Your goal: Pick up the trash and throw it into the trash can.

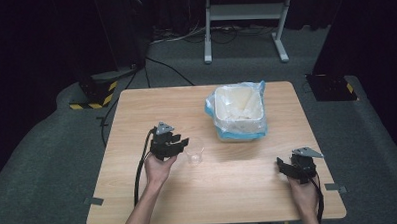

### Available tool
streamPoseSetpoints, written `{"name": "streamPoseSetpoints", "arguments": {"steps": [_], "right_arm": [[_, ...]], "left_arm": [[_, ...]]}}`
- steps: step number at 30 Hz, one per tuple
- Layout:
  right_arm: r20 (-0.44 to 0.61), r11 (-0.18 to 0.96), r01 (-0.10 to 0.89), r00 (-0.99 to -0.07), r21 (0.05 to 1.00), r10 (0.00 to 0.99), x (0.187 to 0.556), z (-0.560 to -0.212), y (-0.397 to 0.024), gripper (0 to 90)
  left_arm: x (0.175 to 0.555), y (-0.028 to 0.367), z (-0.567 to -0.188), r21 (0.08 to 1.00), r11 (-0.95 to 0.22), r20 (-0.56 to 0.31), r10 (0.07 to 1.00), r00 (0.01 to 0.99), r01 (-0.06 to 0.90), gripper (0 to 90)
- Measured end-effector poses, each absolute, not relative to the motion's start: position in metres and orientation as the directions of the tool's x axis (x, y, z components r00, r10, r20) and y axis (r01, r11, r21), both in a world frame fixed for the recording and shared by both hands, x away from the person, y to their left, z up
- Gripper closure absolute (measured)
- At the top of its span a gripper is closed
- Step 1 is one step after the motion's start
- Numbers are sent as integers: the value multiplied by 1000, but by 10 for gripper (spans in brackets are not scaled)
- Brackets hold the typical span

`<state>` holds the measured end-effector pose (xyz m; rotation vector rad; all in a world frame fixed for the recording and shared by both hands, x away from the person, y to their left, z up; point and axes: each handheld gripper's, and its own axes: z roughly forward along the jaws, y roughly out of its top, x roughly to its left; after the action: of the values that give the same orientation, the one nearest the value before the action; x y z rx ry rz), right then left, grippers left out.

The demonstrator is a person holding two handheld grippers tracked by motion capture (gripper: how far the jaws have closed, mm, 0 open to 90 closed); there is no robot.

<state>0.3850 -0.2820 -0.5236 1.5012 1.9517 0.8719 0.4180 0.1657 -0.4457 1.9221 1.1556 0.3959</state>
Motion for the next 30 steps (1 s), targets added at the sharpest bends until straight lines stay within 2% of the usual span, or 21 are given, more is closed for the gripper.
{"name": "streamPoseSetpoints", "arguments": {"steps": [21, 30], "right_arm": [[-19, 176, 632, -247, 754, 969, 385, -524, -282, 359], [-19, 175, 632, -247, 755, 969, 385, -524, -282, 358]], "left_arm": [[423, 155, -452, 772, -261, -131, 827, 547, 579, 815], [422, 155, -449, 779, -268, -128, 818, 561, 567, 835]]}}
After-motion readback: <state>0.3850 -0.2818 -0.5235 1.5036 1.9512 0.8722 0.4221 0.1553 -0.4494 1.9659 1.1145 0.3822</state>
